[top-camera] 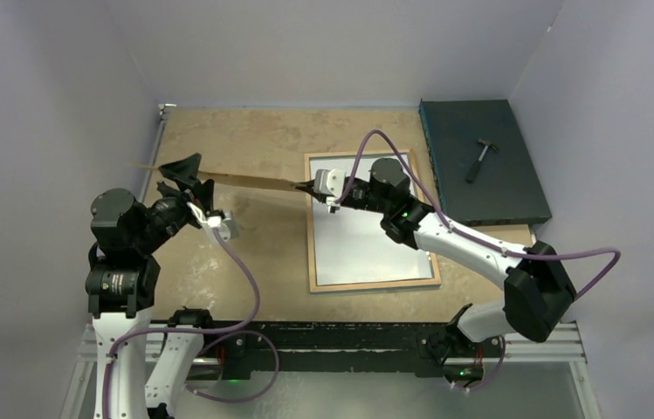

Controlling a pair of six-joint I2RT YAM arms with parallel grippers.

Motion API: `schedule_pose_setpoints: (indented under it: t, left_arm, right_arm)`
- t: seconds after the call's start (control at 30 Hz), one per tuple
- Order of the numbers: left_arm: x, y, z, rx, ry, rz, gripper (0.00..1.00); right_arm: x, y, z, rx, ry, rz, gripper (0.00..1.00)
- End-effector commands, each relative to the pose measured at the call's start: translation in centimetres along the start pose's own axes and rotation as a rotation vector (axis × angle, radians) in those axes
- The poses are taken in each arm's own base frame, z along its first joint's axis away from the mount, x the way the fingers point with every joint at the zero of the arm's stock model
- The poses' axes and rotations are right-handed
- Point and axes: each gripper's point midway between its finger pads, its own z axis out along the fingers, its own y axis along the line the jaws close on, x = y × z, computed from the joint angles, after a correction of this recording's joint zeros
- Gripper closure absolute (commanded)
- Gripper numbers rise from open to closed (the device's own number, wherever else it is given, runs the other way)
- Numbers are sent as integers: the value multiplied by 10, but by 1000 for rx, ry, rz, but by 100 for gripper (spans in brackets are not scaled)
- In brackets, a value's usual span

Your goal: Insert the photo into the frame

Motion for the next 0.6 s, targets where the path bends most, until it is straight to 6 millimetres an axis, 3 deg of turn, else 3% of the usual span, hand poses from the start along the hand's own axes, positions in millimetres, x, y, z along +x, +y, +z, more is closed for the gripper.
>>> schedule_pose_setpoints:
  t: [0.0,0.13,0.3,0.57]
  left_arm:
    - [-21,60,-7,-212,-69,0,36]
    - [-22,94,-13,-356,-75,-81,29]
    - [-20,130,-22,-468,-58,-241,25]
    - [18,164,-19,-593,75,-525,21]
  right_arm:
    - [-67,-33,-7,109,-176,53,100]
    - [-76,-39,-3,113,-185,181,100]
    - [-64,-46,9,137,-124,448,100]
    - [-42,-83,9,224,-115,833,100]
